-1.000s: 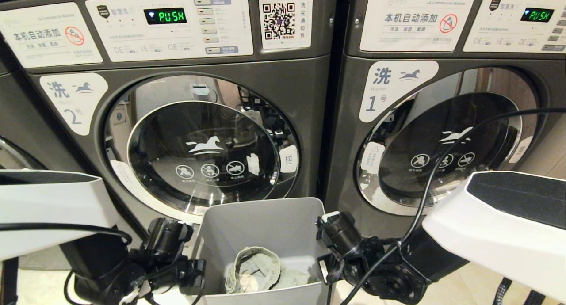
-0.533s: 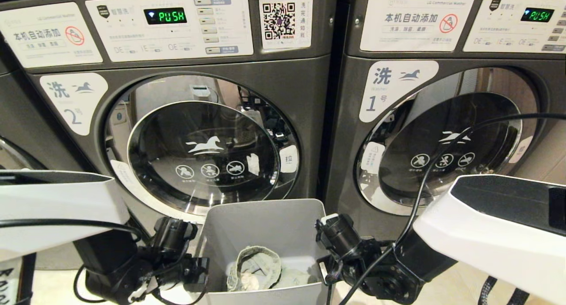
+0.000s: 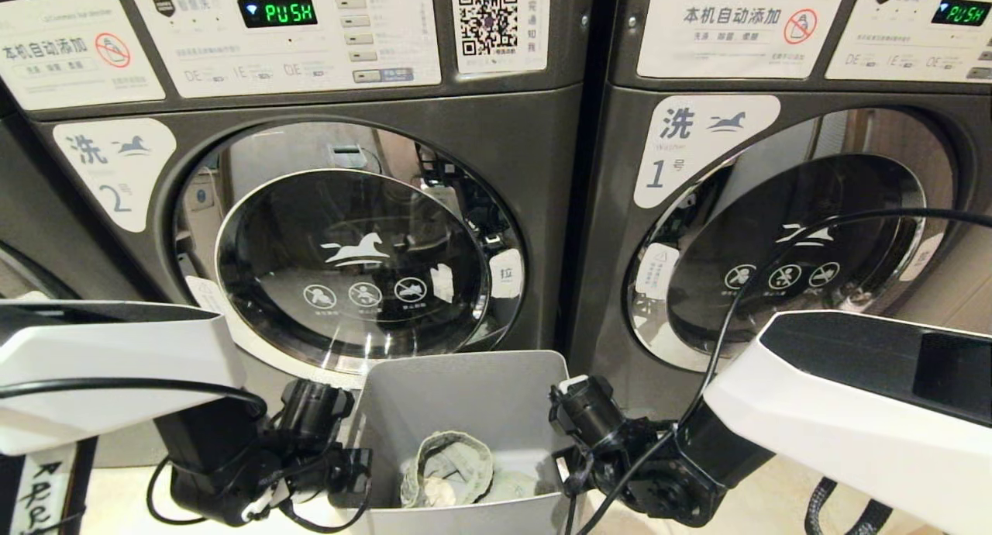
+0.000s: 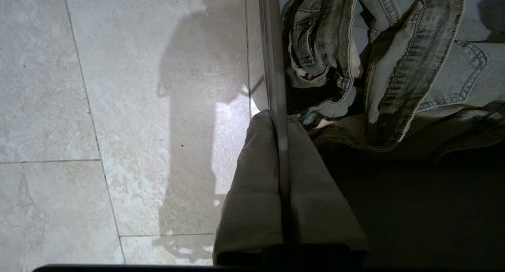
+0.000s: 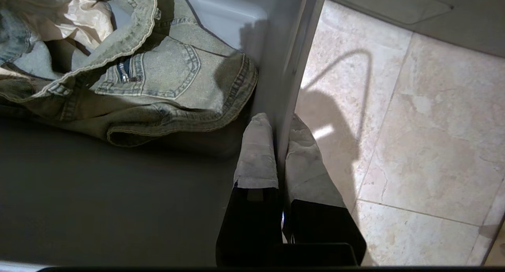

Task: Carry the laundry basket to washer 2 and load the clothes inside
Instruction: Pick up the clothes basket and put it beside the washing machine

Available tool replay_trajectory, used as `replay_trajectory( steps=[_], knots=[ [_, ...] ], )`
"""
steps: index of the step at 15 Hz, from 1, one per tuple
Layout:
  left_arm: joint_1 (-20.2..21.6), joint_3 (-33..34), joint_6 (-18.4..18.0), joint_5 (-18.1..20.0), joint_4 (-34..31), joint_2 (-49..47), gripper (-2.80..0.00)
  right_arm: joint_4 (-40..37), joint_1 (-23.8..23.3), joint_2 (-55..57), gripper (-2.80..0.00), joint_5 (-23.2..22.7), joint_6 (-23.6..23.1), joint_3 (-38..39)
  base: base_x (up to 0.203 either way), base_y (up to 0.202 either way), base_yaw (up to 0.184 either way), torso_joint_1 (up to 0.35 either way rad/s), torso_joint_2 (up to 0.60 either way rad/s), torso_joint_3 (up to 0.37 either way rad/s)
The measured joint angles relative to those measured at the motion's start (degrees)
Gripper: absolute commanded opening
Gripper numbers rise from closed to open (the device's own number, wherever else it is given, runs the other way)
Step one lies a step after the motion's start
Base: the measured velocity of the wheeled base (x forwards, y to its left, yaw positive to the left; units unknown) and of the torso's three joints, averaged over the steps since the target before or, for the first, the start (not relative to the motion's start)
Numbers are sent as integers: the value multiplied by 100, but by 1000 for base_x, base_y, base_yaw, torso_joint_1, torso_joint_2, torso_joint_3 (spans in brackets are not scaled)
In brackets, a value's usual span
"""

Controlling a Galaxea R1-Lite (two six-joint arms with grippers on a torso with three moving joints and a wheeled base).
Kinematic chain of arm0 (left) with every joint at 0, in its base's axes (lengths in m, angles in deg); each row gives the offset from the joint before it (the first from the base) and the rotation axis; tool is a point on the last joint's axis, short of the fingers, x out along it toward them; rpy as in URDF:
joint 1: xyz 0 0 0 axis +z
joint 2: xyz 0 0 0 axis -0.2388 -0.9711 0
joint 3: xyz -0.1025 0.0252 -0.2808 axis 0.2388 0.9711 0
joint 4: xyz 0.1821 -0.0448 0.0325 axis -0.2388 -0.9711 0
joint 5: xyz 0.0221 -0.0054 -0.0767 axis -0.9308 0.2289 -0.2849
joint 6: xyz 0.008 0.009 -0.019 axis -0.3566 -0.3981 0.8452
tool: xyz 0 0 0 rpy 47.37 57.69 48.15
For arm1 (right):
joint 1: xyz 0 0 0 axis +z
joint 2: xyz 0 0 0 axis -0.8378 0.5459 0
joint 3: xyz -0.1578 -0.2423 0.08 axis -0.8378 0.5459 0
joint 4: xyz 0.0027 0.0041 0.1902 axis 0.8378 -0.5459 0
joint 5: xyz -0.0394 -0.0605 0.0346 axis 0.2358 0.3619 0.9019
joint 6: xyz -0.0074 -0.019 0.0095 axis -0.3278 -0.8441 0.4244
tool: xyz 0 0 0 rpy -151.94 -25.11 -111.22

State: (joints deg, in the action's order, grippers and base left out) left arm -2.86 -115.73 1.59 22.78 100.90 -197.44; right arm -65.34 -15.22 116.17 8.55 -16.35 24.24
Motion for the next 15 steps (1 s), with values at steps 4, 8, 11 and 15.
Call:
replay_trajectory(
  steps=[4, 8, 11, 15],
  knots=[
    [0, 7, -5, 0, 2, -11, -280, 4, -8, 60, -280, -4, -11, -40, 0, 0, 0, 3, 1, -194],
    [0, 44, -5, 2, 5, 6, -280, 4, -8, 67, -280, 1, -15, -31, 0, 0, 0, 2, 5, -196],
    [0, 52, -5, 5, 7, 22, -280, 3, -8, 67, -280, 3, -26, -14, 0, 0, 0, 6, 7, -191],
    [-2, 72, 12, -121, 9, 22, -280, 7, 3, 72, -280, 46, -28, 2, 0, 0, 0, 3, 2, -175]
  ],
)
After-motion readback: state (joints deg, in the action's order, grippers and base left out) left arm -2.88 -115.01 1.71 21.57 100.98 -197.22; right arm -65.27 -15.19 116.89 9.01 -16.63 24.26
